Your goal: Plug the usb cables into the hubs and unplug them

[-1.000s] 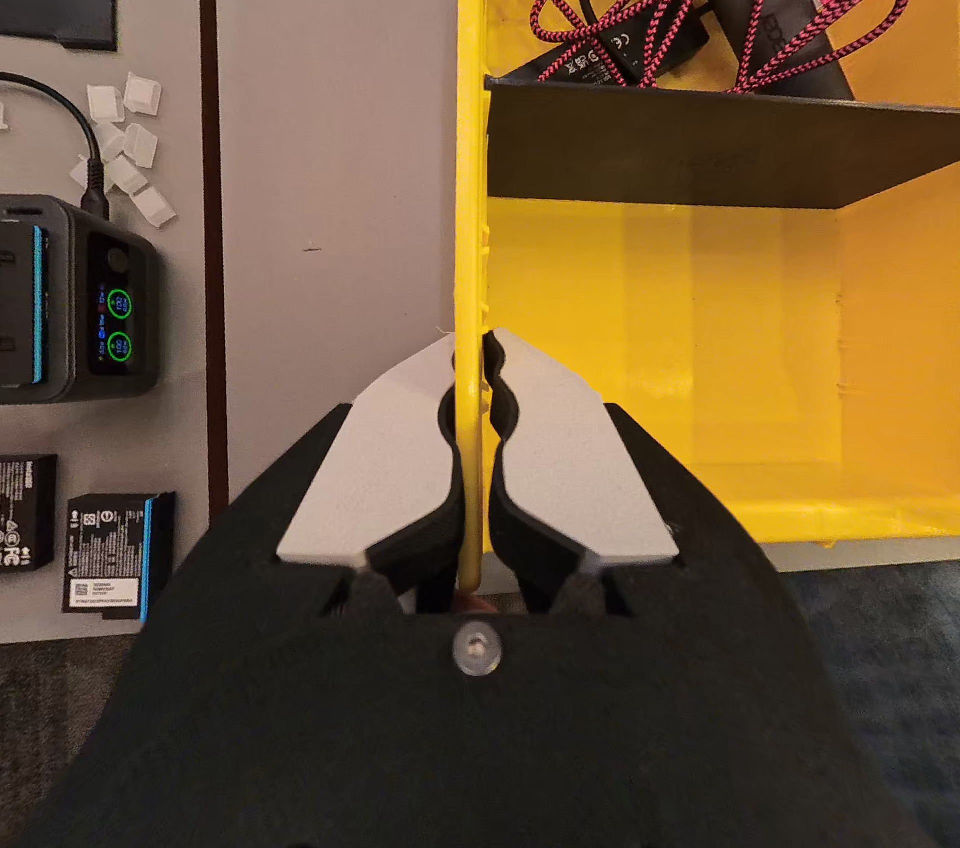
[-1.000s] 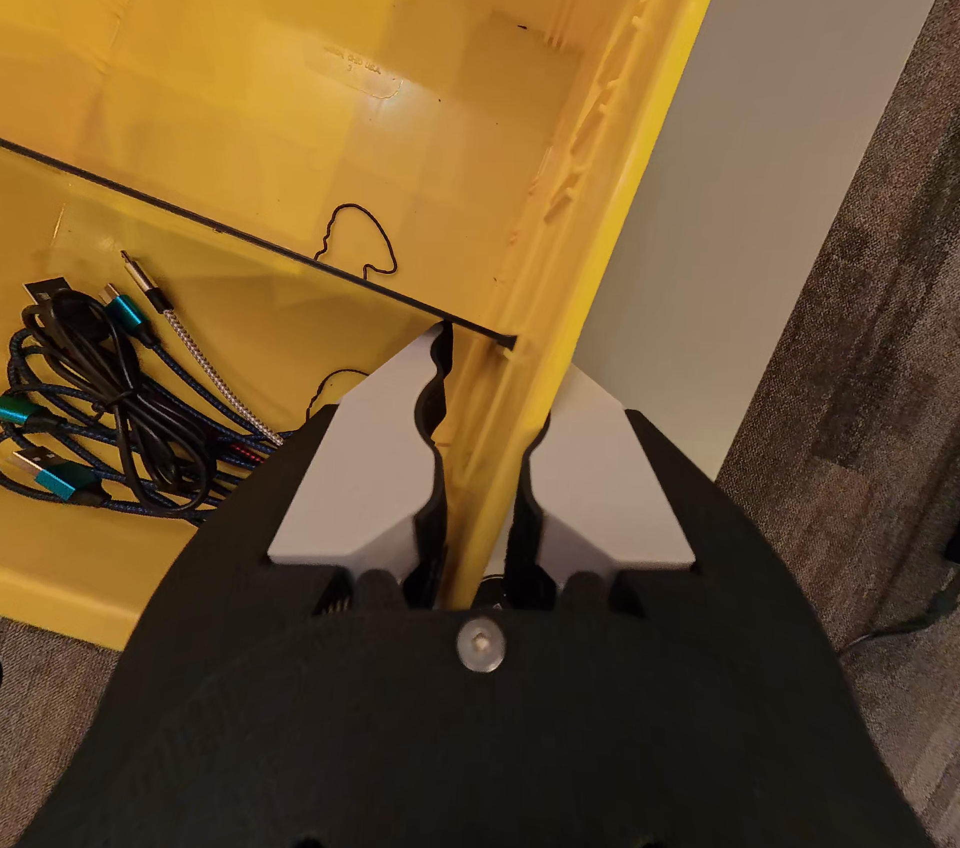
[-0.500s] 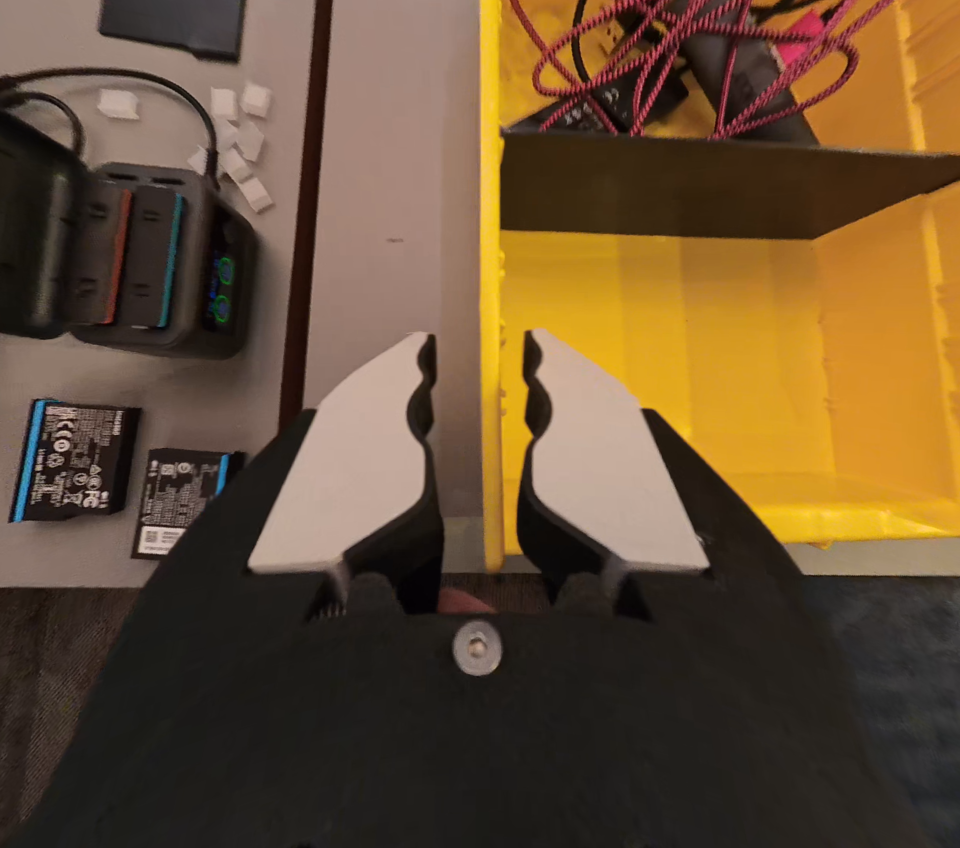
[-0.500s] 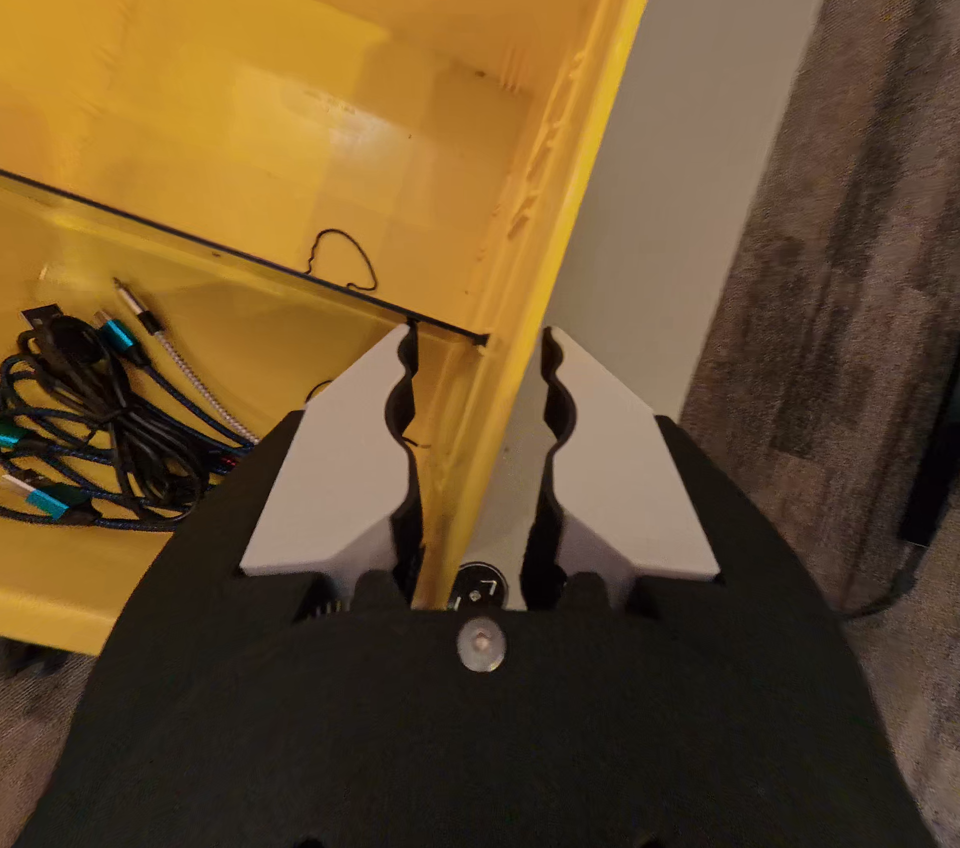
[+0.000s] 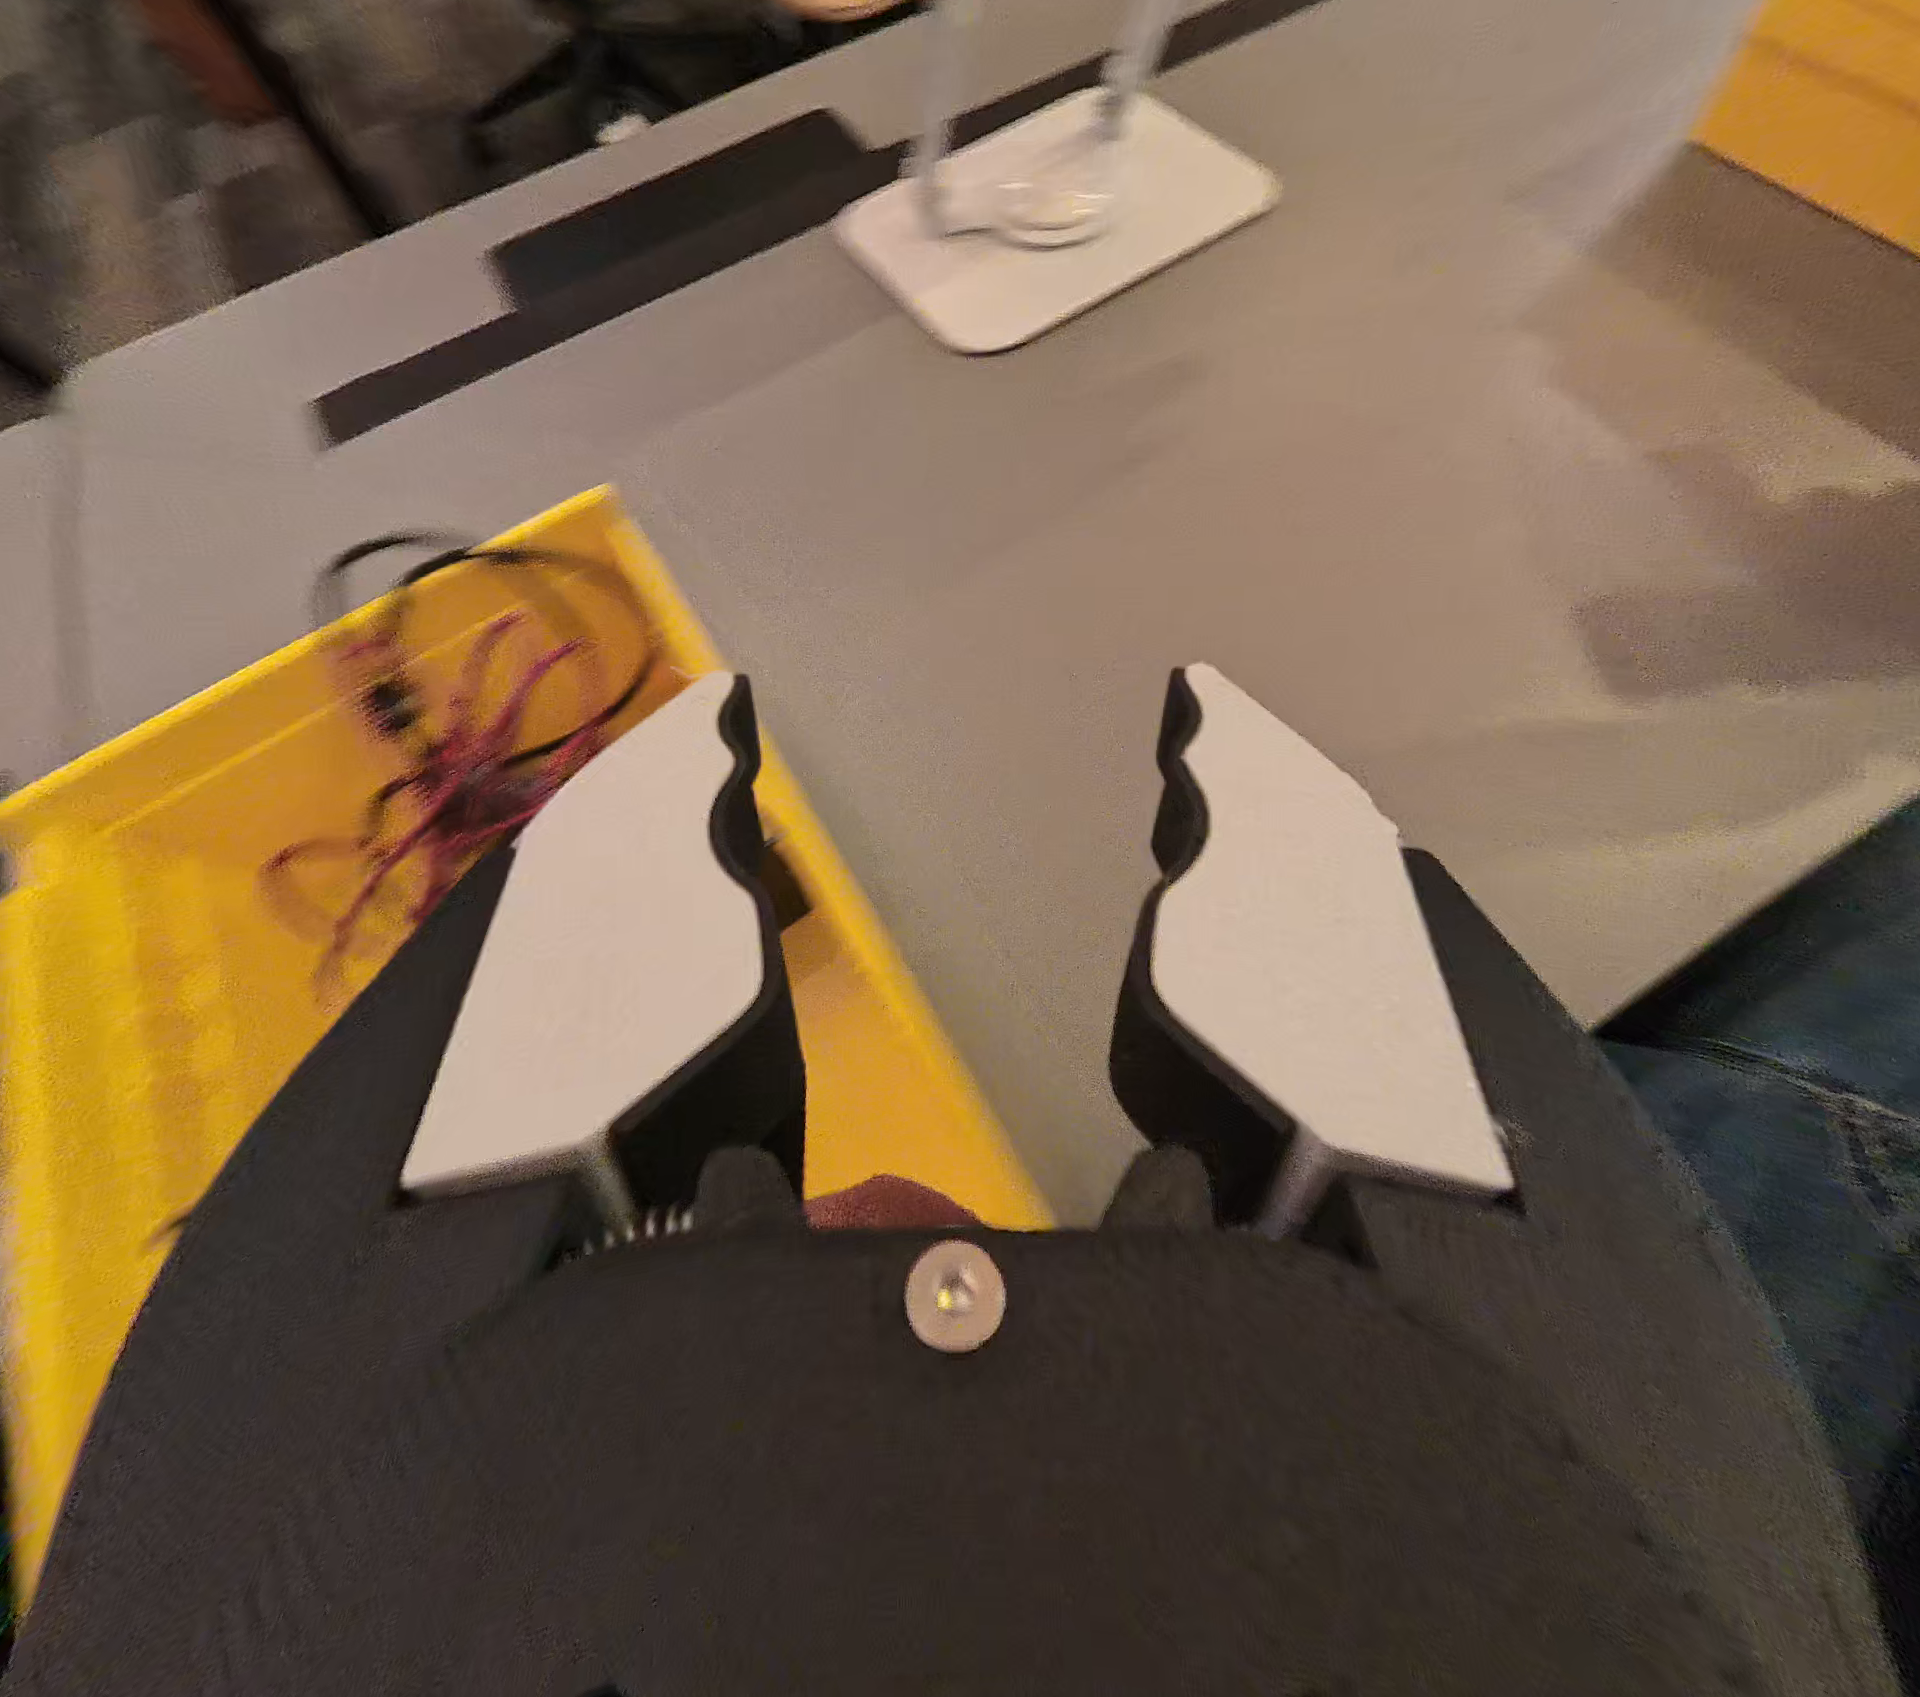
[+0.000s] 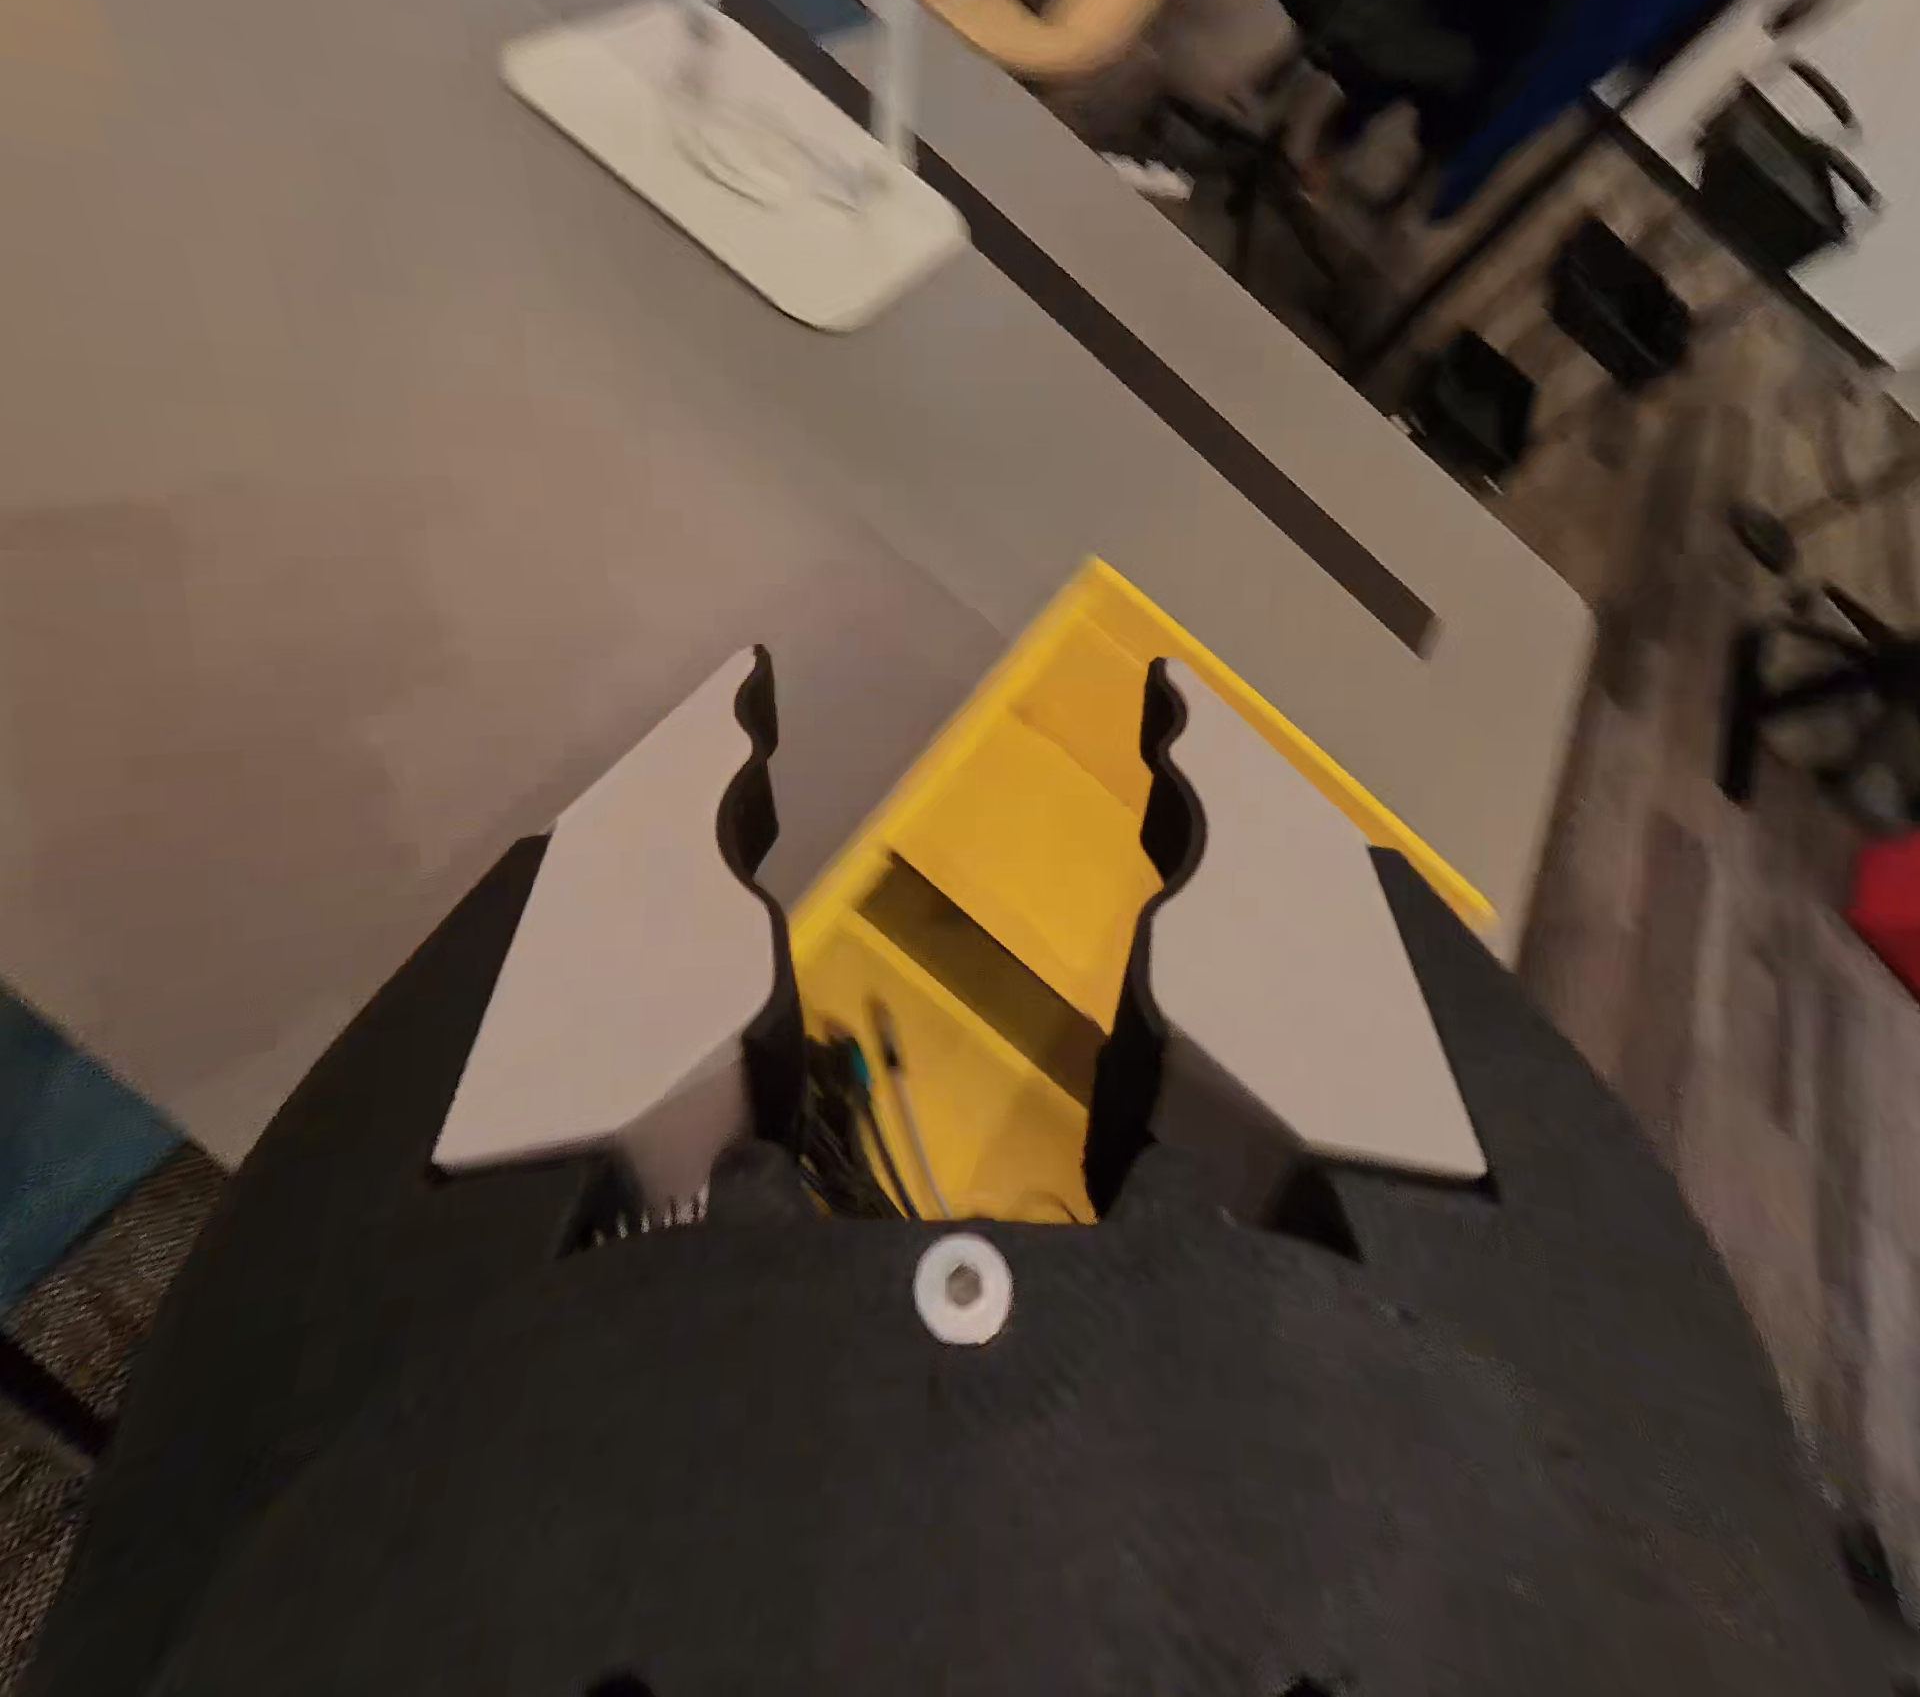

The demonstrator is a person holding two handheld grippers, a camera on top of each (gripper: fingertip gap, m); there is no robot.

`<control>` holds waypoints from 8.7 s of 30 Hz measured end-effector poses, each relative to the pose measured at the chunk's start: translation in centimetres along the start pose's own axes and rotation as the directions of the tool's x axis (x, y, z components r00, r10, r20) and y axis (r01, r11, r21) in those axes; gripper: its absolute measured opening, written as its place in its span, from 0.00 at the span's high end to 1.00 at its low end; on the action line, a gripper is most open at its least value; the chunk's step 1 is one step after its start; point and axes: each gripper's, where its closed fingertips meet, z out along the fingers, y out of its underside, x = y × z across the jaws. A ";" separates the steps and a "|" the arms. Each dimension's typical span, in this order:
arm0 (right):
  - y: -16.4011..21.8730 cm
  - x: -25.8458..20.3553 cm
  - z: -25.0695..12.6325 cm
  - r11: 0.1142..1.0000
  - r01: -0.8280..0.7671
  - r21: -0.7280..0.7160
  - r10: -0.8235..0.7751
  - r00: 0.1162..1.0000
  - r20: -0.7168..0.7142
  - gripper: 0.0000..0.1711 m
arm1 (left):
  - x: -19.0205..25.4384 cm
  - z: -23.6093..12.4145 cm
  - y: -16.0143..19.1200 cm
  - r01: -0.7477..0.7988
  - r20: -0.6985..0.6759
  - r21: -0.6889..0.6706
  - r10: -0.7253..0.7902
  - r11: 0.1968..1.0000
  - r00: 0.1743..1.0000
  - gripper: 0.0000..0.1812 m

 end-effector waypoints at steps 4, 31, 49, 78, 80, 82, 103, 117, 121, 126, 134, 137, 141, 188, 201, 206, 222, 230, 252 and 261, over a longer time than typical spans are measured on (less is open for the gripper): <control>-3.8 -10.2 2.6 0.984 0.144 0.102 -0.163 0.962 0.217 0.54 | 9.1 5.0 -1.0 -0.065 -0.227 0.000 0.063 0.998 0.972 0.56; 1.5 -29.3 18.8 0.992 0.110 -0.054 -0.054 0.790 0.611 0.29 | 15.4 17.8 10.3 -0.191 -0.299 -0.343 0.086 0.920 0.950 0.36; 1.6 -29.2 18.6 0.994 0.102 -0.045 -0.054 0.790 0.611 0.31 | -11.6 5.4 4.5 -0.058 0.108 -0.387 0.108 0.920 0.988 0.51; 1.6 -29.0 18.6 0.995 0.094 -0.045 -0.048 0.795 0.604 0.33 | -17.9 8.1 10.7 -0.035 0.004 -0.629 0.048 0.776 0.999 0.98; 1.6 -29.0 18.6 0.995 0.093 -0.045 -0.047 0.796 0.604 0.33 | -18.2 7.2 10.0 -0.048 0.013 -0.609 0.071 0.791 0.997 0.98; 1.6 -29.0 18.6 0.995 0.093 -0.046 -0.046 0.796 0.604 0.34 | -18.4 6.1 9.0 -0.053 0.031 -0.577 0.086 0.815 0.996 0.98; 1.6 -28.9 18.7 0.995 0.091 -0.046 -0.045 0.797 0.602 0.34 | -18.2 -2.0 -3.2 -0.144 0.210 -0.280 0.207 0.949 0.955 0.98; 1.5 -28.8 18.7 0.995 0.087 -0.047 -0.041 0.798 0.601 0.35 | -14.0 -7.9 -15.8 -0.257 0.279 -0.072 0.266 0.964 0.923 0.99; -0.2 -28.8 17.7 1.000 -0.007 0.020 -0.007 0.778 0.628 0.43 | -8.7 -6.8 -18.2 -0.364 0.250 -0.093 0.375 0.927 0.893 0.99; -4.1 -28.8 14.5 0.986 -0.125 0.106 0.021 0.738 0.675 0.51 | -1.4 -3.0 -19.9 -0.464 0.154 -0.085 0.471 0.882 0.868 0.99; -13.5 -25.5 8.1 0.908 -0.266 0.325 0.013 0.791 0.612 0.50 | 8.2 5.3 -19.3 -0.510 -0.029 -0.050 0.509 0.859 0.860 0.98; -15.6 -22.6 7.0 0.876 -0.287 0.386 0.045 0.847 0.529 0.53 | 10.6 8.4 -17.4 -0.513 -0.072 -0.068 0.508 0.856 0.858 0.99; -16.0 -20.9 8.0 0.879 -0.275 0.391 0.058 0.873 0.483 0.63 | 13.1 11.5 -14.7 -0.493 -0.125 -0.085 0.482 0.866 0.867 0.99; -9.9 -21.1 17.5 0.742 0.518 0.426 -0.616 0.778 0.127 0.92 | 12.8 15.6 -9.1 -0.536 -0.671 -0.123 0.328 0.836 0.665 0.74; -11.5 -23.5 14.7 0.482 0.739 0.471 -0.811 0.580 -0.080 0.92 | 17.4 13.4 -1.2 -0.752 -0.948 -0.280 -0.294 0.597 0.120 0.83; -10.2 -22.8 16.4 0.490 0.737 0.465 -0.815 0.576 -0.055 0.91 | 18.2 14.9 -0.7 -0.659 -0.943 -0.321 -0.294 0.680 0.156 0.83; -10.7 -18.5 16.7 0.936 0.101 0.337 -0.226 0.907 0.357 0.56 | 18.2 18.8 -3.1 -0.102 -0.729 -0.425 -0.273 0.899 0.628 0.84; -10.8 -22.4 16.1 0.951 -0.047 0.305 -0.114 0.865 0.489 0.83 | 18.9 19.0 -3.5 0.041 -0.638 -0.382 -0.295 0.923 0.711 0.84; -11.1 -21.5 14.3 0.901 -0.186 0.391 -0.135 0.738 0.662 0.97 | 19.3 16.4 -5.2 -0.193 -0.688 -0.094 0.077 0.977 0.722 0.52; -10.6 -22.6 13.8 0.909 -0.172 0.379 -0.201 0.616 0.762 0.97 | 17.6 16.3 -5.4 -0.666 -0.590 -0.040 0.520 0.745 0.618 0.19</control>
